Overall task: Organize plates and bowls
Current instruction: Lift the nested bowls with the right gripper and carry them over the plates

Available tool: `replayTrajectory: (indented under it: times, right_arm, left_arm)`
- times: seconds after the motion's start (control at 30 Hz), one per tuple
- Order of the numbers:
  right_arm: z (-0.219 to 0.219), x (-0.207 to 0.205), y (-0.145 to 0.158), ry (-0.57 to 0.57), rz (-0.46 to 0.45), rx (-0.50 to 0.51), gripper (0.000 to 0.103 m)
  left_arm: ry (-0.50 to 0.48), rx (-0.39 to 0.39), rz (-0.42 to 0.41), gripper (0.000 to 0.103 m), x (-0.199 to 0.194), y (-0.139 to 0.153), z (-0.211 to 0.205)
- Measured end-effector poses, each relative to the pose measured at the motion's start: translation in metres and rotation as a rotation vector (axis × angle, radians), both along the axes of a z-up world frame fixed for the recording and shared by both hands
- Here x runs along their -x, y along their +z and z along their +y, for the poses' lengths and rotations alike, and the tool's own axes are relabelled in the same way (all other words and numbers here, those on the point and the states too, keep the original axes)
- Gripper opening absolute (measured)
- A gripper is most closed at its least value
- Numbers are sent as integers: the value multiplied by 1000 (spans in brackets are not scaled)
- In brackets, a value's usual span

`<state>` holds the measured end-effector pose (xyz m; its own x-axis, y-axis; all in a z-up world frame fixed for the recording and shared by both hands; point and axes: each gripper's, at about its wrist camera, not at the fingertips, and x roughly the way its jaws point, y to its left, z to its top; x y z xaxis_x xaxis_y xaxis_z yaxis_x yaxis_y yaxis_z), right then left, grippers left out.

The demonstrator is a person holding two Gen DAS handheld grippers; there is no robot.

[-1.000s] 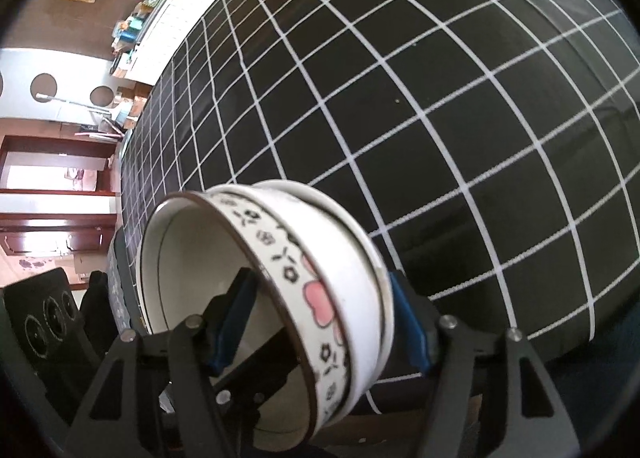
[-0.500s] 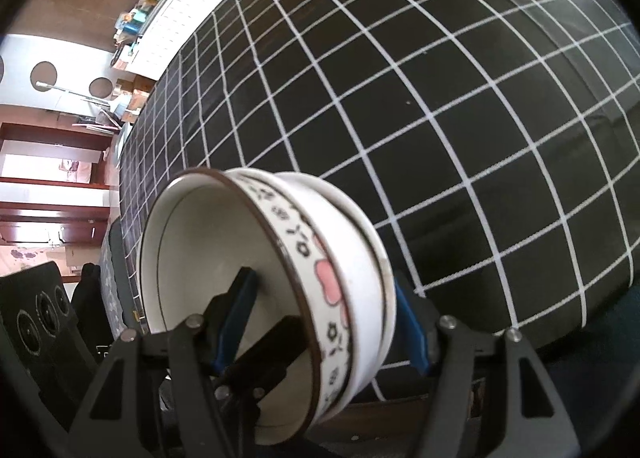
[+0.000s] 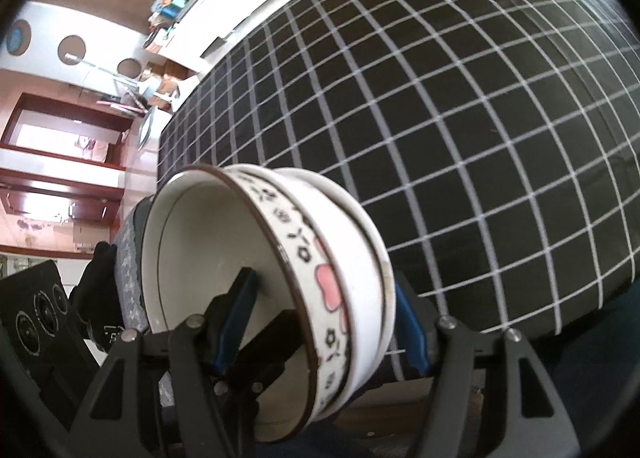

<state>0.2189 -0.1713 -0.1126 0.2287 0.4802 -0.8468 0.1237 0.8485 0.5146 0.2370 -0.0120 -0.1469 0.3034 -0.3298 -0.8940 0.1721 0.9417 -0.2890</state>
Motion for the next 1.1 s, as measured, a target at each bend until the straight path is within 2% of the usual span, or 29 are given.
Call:
replayTrajectory:
  times: [0.2,0.27,0.5,0.77,0.93,1.1]
  right_arm:
    - [47,-15,-4,86,7,14,69]
    - [60,-18,-8,108,15,23,69]
    - [106,-36,-28,169,42,50,69]
    - [124,-41,-48,195,75,67,69]
    - [119,-39,-54,192,85,78,69]
    - [116,-39,-54,195,73,75,69]
  left_arm:
    - [79,-3,-1,64,-3,10,49]
    - [104,0,7,64,-4,6,68]
    - [159,4,34,64,-8,-11,96]
    - [190,1,63,64,-6,-33,115]
    - [185,-5,78,64,-8,-44,120]
    - [182,-8,61,64,-8,-42,124]
